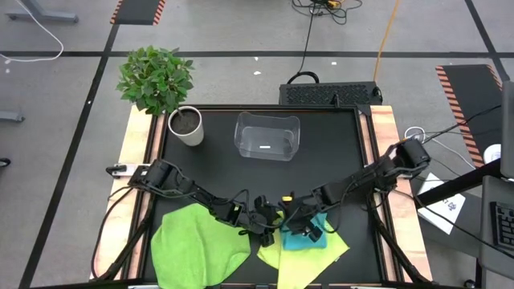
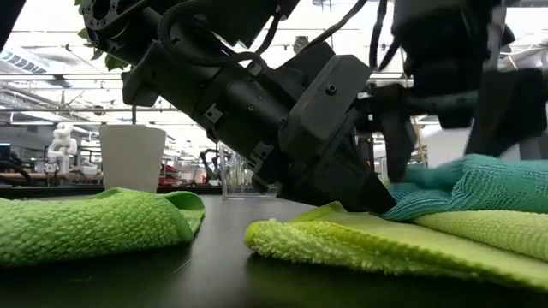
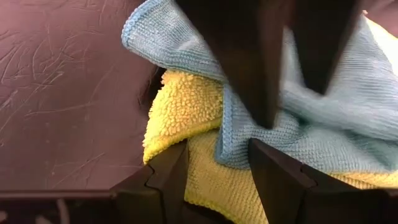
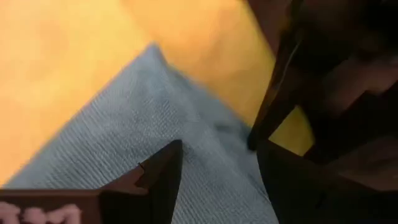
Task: Fold microfiber towels
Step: Fold the blue towel
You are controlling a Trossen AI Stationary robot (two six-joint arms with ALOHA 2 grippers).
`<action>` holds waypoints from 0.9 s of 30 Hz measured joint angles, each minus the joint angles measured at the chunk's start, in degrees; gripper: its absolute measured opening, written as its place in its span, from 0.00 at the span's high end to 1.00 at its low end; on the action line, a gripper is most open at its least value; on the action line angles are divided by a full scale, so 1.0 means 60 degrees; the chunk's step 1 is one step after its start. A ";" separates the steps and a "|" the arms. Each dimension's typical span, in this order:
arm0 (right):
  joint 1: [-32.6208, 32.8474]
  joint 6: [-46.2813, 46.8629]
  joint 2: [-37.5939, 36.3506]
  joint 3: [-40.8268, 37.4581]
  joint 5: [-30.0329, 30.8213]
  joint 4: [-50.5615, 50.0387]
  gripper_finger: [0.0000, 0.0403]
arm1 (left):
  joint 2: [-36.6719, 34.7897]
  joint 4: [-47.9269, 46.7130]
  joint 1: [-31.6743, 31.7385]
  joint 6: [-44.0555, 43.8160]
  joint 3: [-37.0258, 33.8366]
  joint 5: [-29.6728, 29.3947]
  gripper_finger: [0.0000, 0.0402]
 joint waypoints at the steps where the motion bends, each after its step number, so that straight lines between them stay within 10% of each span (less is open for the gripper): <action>1: -0.0004 -0.0035 0.0112 0.0096 0.0006 -0.0269 0.51 | 0.0000 0.0001 0.0000 0.0014 0.0000 0.0001 0.57; 18: 0.0098 -0.0424 0.0316 0.1337 -0.0304 -0.2233 0.91 | 0.0000 -0.0074 0.0000 0.0089 0.0004 -0.0015 0.57; 27: 0.0142 -0.0137 0.0356 0.1344 -0.0277 -0.1662 0.74 | 0.0000 -0.0074 0.0007 0.0242 0.0000 -0.0029 0.57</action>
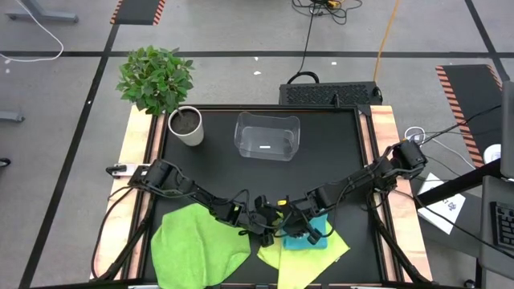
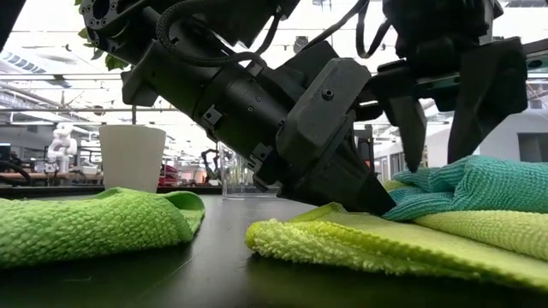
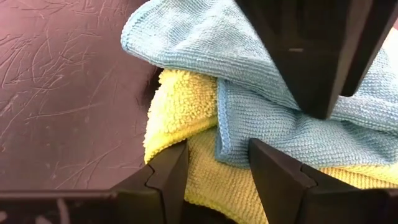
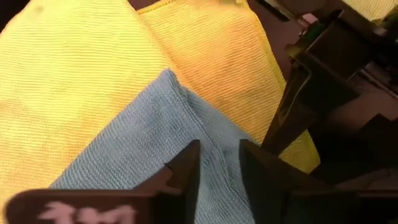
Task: Fold microfiber towels
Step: Fold the blue towel
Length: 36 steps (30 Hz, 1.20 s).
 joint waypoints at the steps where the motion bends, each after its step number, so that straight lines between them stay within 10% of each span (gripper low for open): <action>1: 0.0000 0.0024 0.0005 0.0000 -0.0002 -0.0017 0.71 | 0.0000 0.0000 0.0017 0.0011 0.0000 0.0003 0.57; 9: -0.0001 -0.0010 0.0390 0.0000 0.0010 -0.0020 0.60 | 0.0000 0.0000 0.0110 0.0058 0.0000 0.0067 0.57; 20: 0.0048 0.0063 0.0401 0.0293 0.0035 -0.0280 0.98 | -0.0007 -0.0160 0.0146 0.0045 -0.0162 -0.0137 0.57; 36: 0.0647 -0.0281 0.0424 0.1485 -0.0934 0.0267 1.00 | -0.0029 0.1604 0.0604 -0.0567 -0.1293 -0.0029 0.57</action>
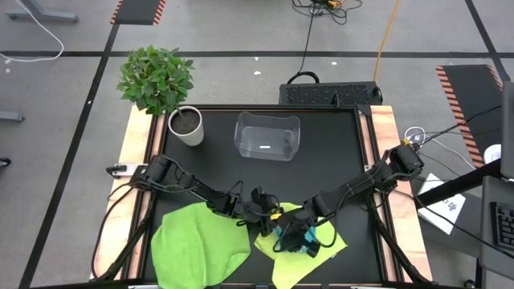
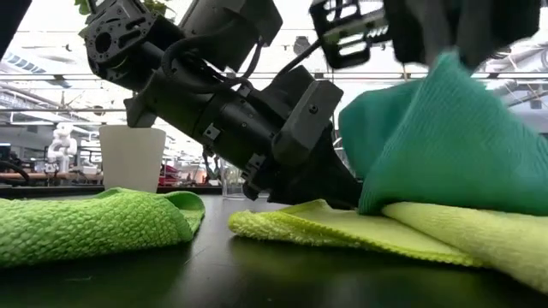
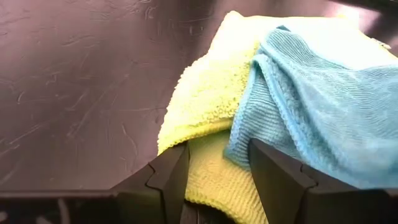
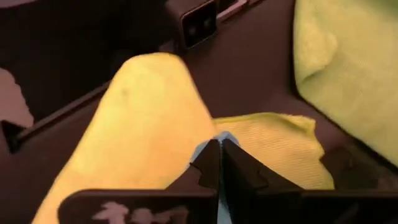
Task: Fold microfiber towels
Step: Fold the blue towel
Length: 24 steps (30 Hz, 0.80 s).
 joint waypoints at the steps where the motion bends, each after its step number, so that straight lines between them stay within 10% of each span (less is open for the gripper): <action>1: 0.0013 0.0102 0.0009 0.0094 -0.0016 -0.0017 1.00 | -0.0001 -0.0007 0.0022 -0.0001 0.0000 0.0063 0.57; 10: -0.0016 0.1771 0.0153 0.0012 0.0174 -0.0825 0.95 | -0.0004 0.0017 0.0073 0.0063 -0.0004 0.0273 0.57; 24: -0.0327 0.3694 0.0016 -0.0021 0.0792 -0.1145 0.39 | -0.0018 -0.0157 0.0029 0.0123 0.0011 0.0416 0.57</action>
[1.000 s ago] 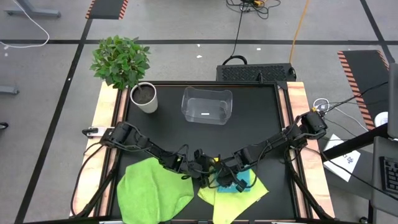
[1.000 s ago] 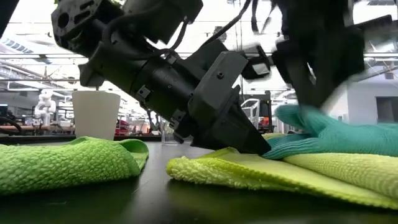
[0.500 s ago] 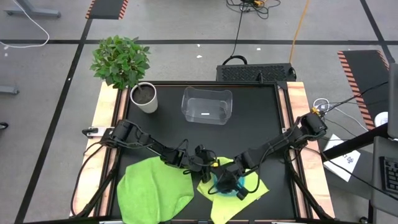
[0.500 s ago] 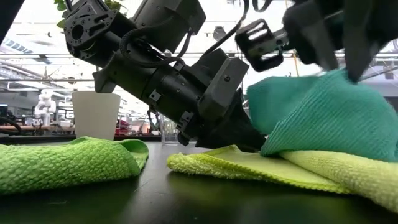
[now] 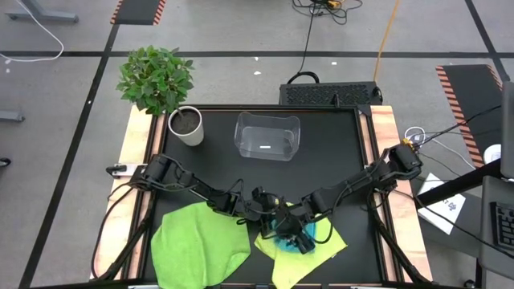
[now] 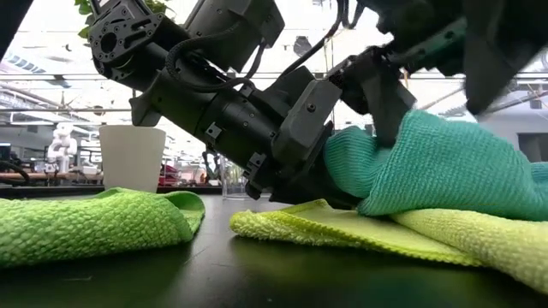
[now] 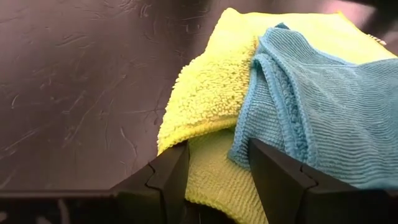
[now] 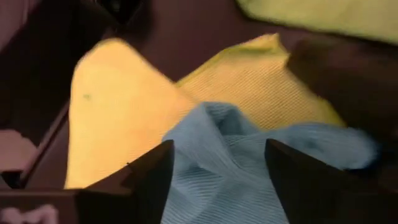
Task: Fold microfiber towels
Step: Fold the blue towel
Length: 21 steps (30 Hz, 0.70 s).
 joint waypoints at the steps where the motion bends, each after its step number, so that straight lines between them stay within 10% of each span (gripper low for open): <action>1: 0.0001 0.0023 -0.0109 0.0002 0.0195 -0.0057 0.37 | 0.0000 0.0000 -0.0003 0.0009 0.0000 0.0003 0.57; 21: -0.0530 0.3757 -0.0660 -0.2139 0.3367 -0.1041 0.44 | 0.0000 -0.0015 -0.0105 0.0746 0.0000 -0.0009 0.57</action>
